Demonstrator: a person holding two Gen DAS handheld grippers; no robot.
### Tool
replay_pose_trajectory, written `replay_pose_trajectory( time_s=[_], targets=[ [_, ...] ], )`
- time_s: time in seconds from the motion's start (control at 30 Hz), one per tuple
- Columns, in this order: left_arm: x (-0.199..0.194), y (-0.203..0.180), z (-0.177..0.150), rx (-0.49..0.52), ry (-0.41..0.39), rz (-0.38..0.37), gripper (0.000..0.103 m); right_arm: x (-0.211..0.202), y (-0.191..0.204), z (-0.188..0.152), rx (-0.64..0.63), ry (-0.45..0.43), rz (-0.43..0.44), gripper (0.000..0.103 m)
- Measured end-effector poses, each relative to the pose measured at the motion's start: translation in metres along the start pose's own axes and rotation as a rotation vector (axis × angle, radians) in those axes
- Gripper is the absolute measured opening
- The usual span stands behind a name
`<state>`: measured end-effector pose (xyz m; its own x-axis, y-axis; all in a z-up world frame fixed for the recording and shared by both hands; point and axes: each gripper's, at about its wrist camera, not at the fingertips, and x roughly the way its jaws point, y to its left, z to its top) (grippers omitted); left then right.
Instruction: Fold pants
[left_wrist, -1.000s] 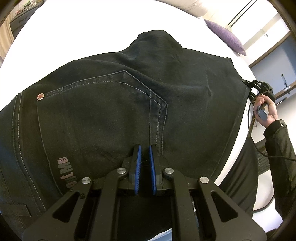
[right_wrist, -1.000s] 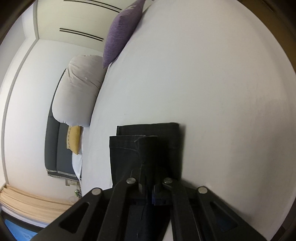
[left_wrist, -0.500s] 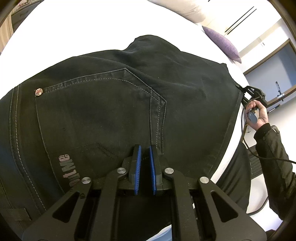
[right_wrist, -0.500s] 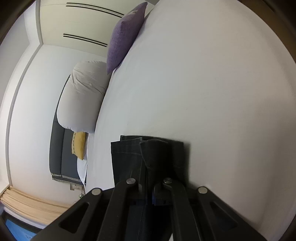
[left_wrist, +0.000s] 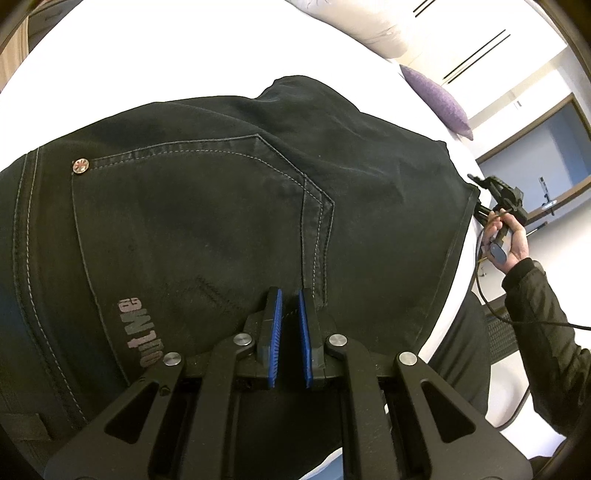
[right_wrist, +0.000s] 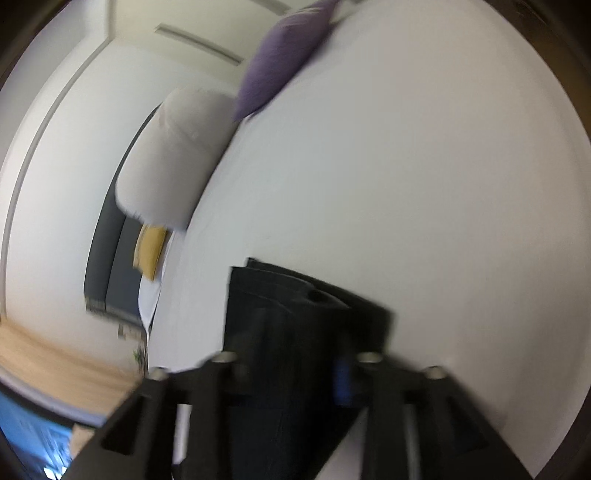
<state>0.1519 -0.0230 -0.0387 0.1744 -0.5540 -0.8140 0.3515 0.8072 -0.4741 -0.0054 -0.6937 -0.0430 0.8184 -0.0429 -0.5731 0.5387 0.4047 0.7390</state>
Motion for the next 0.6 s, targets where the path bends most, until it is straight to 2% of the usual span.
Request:
replay_pose_trajectory(
  time_s=[0.07,0.13,0.2,0.23,0.3,0.37,0.43,0.47,0.5,0.53,0.6],
  targets=[
    [0.0,0.001,0.0,-0.001,0.002,0.0,0.009,-0.005,0.003,0.009,-0.029,-0.013,-0.063,0.042],
    [0.0,0.0,0.0,-0.003,0.003,0.0,0.009,-0.028,-0.009,0.018,0.066,-0.124,-0.157,0.05],
    [-0.001,0.002,0.0,-0.002,0.002,-0.002,0.009,-0.049,-0.016,0.025,0.143,-0.201,-0.179,0.052],
    [0.0,0.002,0.0,-0.003,0.002,-0.002,0.009,-0.051,-0.005,0.029,0.084,-0.185,-0.17,0.052],
    [0.001,0.002,0.0,-0.004,0.002,-0.004,0.009,-0.034,0.044,0.029,-0.197,-0.06,-0.191,0.051],
    [0.001,0.002,0.0,-0.001,0.002,-0.005,0.009,-0.009,0.111,0.008,-0.579,0.061,-0.235,0.049],
    [0.002,0.002,0.0,-0.003,0.003,-0.008,0.009,0.017,0.154,-0.018,-0.811,0.188,-0.234,0.041],
    [0.001,0.003,0.0,-0.007,0.004,-0.011,0.009,0.034,0.171,-0.032,-0.911,0.273,-0.24,0.036],
    [0.001,0.004,0.0,-0.009,0.005,-0.014,0.009,0.052,0.185,-0.048,-1.046,0.327,-0.283,0.035],
    [0.001,0.005,0.001,-0.012,0.006,-0.019,0.009,0.07,0.194,-0.063,-1.197,0.347,-0.365,0.035],
    [0.001,0.007,0.001,-0.015,0.008,-0.029,0.009,0.094,0.197,-0.073,-1.323,0.412,-0.433,0.032]
  ],
)
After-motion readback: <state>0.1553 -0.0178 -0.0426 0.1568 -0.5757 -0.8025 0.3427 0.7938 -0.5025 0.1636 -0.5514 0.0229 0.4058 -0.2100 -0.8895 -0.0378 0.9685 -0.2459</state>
